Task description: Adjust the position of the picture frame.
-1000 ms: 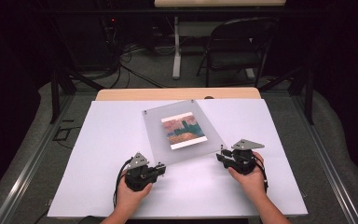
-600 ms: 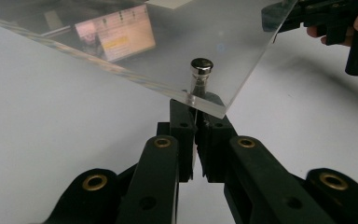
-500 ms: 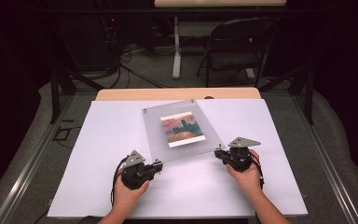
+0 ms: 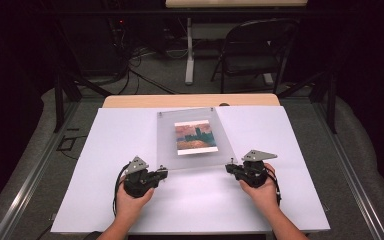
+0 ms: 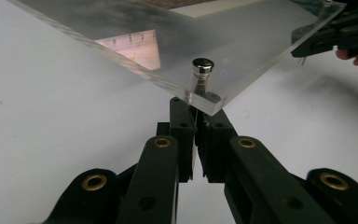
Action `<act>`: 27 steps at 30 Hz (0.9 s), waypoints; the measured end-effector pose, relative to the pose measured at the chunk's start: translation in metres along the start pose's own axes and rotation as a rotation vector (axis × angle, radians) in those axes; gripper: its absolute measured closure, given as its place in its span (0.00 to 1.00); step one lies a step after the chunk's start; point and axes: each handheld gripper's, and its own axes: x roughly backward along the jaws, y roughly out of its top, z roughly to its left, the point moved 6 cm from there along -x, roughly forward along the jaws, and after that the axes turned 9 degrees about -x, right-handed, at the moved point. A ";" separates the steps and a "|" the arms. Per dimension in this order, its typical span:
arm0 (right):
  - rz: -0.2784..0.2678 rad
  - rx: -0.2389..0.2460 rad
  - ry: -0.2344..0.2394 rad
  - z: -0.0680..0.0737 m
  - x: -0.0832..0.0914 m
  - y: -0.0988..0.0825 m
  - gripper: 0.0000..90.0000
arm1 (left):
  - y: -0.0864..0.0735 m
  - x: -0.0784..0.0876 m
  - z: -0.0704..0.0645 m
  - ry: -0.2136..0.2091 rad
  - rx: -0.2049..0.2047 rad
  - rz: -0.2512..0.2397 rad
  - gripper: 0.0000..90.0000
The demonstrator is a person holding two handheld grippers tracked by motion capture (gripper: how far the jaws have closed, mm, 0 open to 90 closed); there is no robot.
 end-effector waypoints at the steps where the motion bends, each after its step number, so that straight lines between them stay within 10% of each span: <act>1: 0.005 0.003 0.004 0.003 0.000 -0.001 0.95 | 0.000 -0.001 0.002 0.003 0.005 -0.003 0.94; 27: 0.000 -0.001 0.001 0.000 -0.007 0.001 0.96 | 0.005 -0.021 0.022 0.028 0.017 0.025 0.94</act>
